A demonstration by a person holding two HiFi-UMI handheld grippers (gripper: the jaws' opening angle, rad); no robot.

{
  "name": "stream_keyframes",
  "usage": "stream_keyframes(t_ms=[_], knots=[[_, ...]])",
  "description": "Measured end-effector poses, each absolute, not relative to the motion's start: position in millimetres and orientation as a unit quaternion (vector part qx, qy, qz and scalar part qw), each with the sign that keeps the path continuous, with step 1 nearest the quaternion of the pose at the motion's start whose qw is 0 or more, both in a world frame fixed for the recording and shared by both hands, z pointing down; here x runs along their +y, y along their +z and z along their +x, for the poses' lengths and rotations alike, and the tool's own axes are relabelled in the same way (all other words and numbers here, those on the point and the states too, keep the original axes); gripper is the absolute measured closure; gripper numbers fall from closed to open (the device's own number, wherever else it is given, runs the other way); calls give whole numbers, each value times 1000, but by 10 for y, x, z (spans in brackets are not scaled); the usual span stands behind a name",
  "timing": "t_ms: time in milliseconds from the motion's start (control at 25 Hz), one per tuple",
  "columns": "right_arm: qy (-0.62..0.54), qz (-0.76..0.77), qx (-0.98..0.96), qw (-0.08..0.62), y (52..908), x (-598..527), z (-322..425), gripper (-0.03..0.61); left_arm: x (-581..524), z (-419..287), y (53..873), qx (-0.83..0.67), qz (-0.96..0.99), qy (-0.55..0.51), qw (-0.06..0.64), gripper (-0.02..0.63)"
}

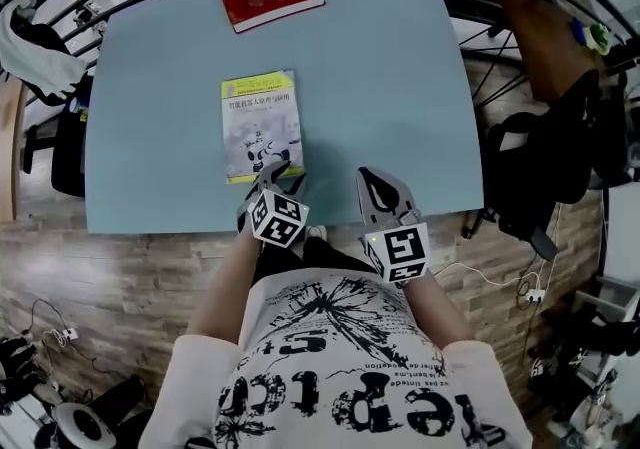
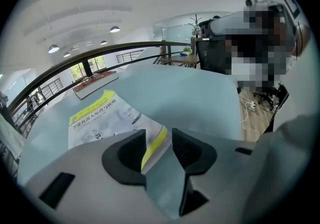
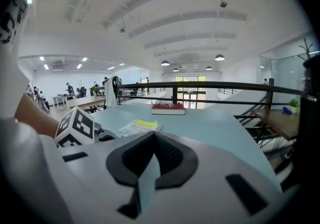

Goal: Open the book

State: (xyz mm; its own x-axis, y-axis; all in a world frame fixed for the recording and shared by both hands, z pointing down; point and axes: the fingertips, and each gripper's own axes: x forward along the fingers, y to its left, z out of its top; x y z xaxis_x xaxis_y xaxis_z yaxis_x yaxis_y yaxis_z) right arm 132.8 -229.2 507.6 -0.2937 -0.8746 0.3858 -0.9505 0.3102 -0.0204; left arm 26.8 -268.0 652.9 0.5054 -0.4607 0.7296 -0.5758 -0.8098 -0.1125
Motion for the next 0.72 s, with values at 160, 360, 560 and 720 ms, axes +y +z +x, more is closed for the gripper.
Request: stream_keyframes(t_ms=[160, 360, 560, 720], knots=[[129, 579, -789, 157, 5101, -2251, 1335, 569, -2719, 282, 6504, -313, 866, 385, 71, 501], [122, 579, -790, 158, 5048, -2251, 1222, 569, -2718, 243, 6418, -317, 874, 353, 109, 586], [117, 577, -792, 158, 4989, -2292, 1062, 569, -2719, 155, 6201, -311, 886, 317, 132, 592], [113, 576, -794, 157, 4906, -2358, 834, 569, -2744, -62, 5967, -311, 895, 291, 135, 592]])
